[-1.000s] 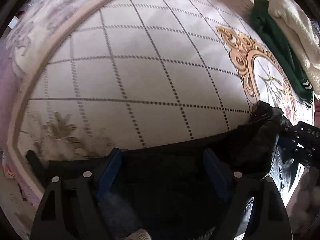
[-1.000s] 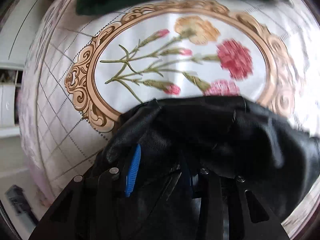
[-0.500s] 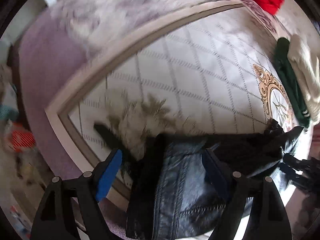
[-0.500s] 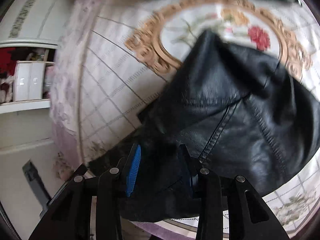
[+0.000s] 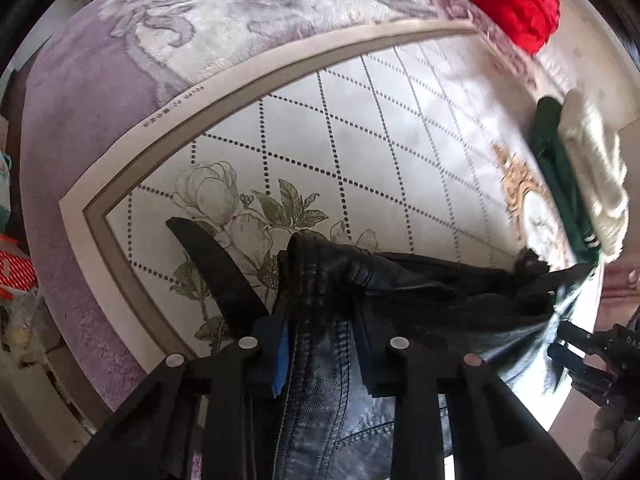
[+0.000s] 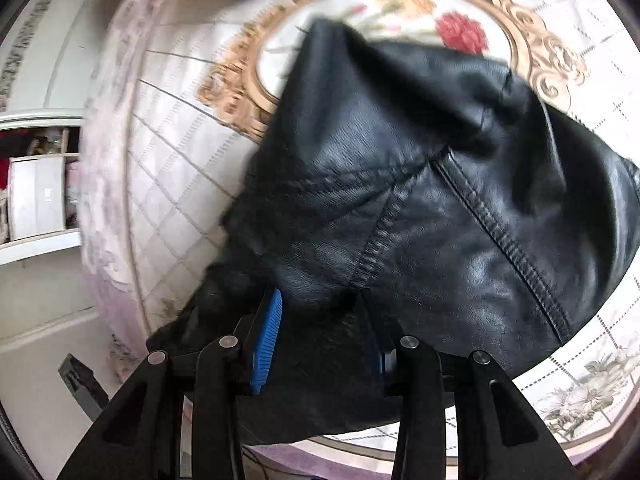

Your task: Fold large clothes

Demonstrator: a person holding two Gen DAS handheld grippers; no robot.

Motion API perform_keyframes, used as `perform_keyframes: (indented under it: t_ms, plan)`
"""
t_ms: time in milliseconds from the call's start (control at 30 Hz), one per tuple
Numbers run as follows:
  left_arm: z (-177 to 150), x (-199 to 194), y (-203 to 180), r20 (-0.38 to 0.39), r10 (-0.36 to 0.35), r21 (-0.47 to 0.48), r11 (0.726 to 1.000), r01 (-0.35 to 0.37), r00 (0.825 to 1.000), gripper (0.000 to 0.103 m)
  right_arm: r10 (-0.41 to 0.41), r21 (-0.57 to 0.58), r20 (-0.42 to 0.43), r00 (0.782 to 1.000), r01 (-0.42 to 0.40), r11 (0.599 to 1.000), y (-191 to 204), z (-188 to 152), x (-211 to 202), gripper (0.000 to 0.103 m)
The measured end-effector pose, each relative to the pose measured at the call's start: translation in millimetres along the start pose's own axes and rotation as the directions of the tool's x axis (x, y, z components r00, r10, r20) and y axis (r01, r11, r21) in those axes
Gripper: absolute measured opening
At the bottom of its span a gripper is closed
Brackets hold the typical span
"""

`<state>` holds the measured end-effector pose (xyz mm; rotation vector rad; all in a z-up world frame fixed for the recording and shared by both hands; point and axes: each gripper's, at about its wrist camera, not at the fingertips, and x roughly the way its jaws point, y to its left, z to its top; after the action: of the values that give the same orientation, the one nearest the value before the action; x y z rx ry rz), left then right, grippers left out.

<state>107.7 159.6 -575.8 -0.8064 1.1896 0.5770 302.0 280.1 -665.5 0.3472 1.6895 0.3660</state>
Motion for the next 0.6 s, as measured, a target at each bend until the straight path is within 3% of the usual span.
perform_keyframes:
  t_ms: [100,200,267,333,467,600]
  plan:
    - [3,8,14,-0.035,-0.031,-0.047,0.998,0.03,0.999,0.024,0.067,-0.092,-0.025,0.997,-0.069,0.993,24,-3,3,0.041]
    - [10,19,16,-0.063,-0.031,-0.041,0.999,0.029,0.998,0.024,0.018,-0.174,-0.048,0.999,-0.026,0.984,49,2,28,0.041]
    - [14,25,16,-0.068,-0.031,-0.013,0.999,0.03,0.997,0.025,-0.038,-0.169,-0.029,0.999,0.032,0.985,53,13,51,0.041]
    - [17,30,19,-0.086,-0.038,0.009,0.999,0.039,0.996,0.028,-0.044,-0.099,-0.028,0.999,0.041,0.994,45,24,77,0.041]
    - [25,18,28,-0.154,-0.083,-0.031,0.996,0.079,0.985,0.038,-0.104,-0.129,-0.018,0.994,0.101,0.987,60,17,68,0.041]
    - [23,-8,30,-0.151,-0.161,-0.064,0.986,0.153,0.975,0.041,0.024,-0.069,-0.036,0.999,-0.026,0.997,41,7,34,0.042]
